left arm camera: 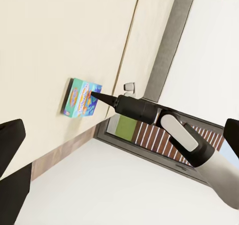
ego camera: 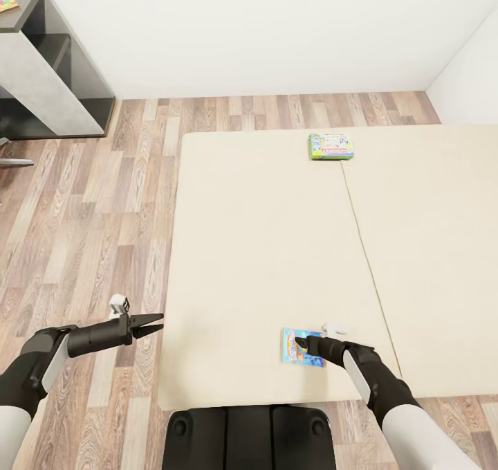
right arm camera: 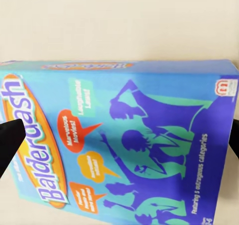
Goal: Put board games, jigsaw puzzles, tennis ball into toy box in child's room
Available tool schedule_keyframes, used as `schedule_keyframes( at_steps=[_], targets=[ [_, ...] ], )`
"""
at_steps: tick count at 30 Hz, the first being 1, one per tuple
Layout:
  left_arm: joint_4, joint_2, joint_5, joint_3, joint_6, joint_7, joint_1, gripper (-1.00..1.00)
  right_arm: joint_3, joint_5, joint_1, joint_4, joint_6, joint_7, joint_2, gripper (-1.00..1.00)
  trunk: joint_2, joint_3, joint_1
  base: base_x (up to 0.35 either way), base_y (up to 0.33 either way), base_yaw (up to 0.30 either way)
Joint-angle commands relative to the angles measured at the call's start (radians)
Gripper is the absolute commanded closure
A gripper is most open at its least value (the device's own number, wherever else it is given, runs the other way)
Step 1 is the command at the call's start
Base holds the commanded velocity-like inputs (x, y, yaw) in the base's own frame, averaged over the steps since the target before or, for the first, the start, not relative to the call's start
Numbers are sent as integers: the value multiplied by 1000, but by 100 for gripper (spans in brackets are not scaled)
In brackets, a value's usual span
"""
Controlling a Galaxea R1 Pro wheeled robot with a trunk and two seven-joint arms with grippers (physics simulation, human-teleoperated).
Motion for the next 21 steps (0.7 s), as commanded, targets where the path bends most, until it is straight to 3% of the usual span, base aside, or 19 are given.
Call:
schedule_keyframes(
  at_steps=[1, 21],
  targets=[
    [0, 0, 1, 0, 10, -2, 0, -100, -2, -5, 0, -1, 7, 2, 0, -100, -1, -1, 1, 0, 0, 0],
    [-1, 0, 1, 0, 10, -1, 0, -100, -2, -1, 0, -1, 10, 2, 2, -100, -1, -1, 1, -3, 45, 0]
  ],
)
